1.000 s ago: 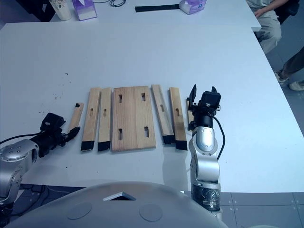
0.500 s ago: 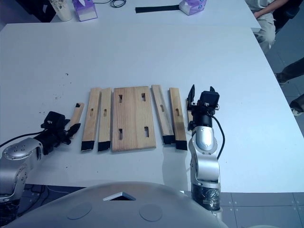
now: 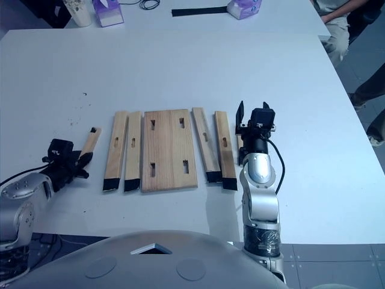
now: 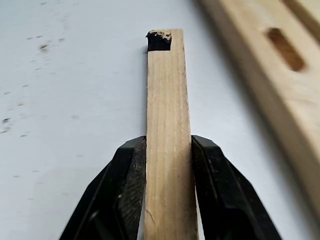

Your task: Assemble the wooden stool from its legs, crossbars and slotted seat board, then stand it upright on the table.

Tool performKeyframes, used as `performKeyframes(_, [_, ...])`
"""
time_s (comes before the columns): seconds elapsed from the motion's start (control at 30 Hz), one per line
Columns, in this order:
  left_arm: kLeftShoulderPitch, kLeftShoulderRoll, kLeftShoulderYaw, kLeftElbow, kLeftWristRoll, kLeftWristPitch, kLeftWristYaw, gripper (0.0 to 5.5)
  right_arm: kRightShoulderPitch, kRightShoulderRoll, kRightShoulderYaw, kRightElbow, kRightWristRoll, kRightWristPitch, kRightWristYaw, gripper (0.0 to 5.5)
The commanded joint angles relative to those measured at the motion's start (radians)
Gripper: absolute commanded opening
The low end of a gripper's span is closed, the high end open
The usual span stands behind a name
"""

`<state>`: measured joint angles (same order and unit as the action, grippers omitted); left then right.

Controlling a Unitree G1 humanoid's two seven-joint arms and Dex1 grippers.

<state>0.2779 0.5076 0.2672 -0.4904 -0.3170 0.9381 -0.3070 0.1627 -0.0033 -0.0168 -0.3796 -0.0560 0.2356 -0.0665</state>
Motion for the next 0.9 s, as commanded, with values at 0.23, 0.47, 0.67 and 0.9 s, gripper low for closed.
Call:
performKeyframes(0.23, [-0.352,-0.005,0.084,-0.016,-0.11,-0.193,-0.065,1.31,-0.126,-0.088,-0.091,-0.068,0.177,0.034,0.157,3.05])
performKeyframes(0.47, [-0.539,-0.064,0.051,-0.148,-0.533,-0.172,-0.222,1.31,-0.304,-0.349,-0.12,-0.233,0.776,0.392,0.586,3.05])
performKeyframes(0.67, [-0.56,-0.066,-0.017,-0.213,-0.819,-0.124,-0.242,1.31,-0.47,-0.535,-0.15,-0.203,1.194,0.603,0.805,3.05])
performKeyframes(0.9, [-0.47,0.008,-0.065,-0.208,-0.875,-0.131,-0.316,1.31,-0.561,-0.637,-0.148,-0.134,1.324,0.686,0.868,3.64])
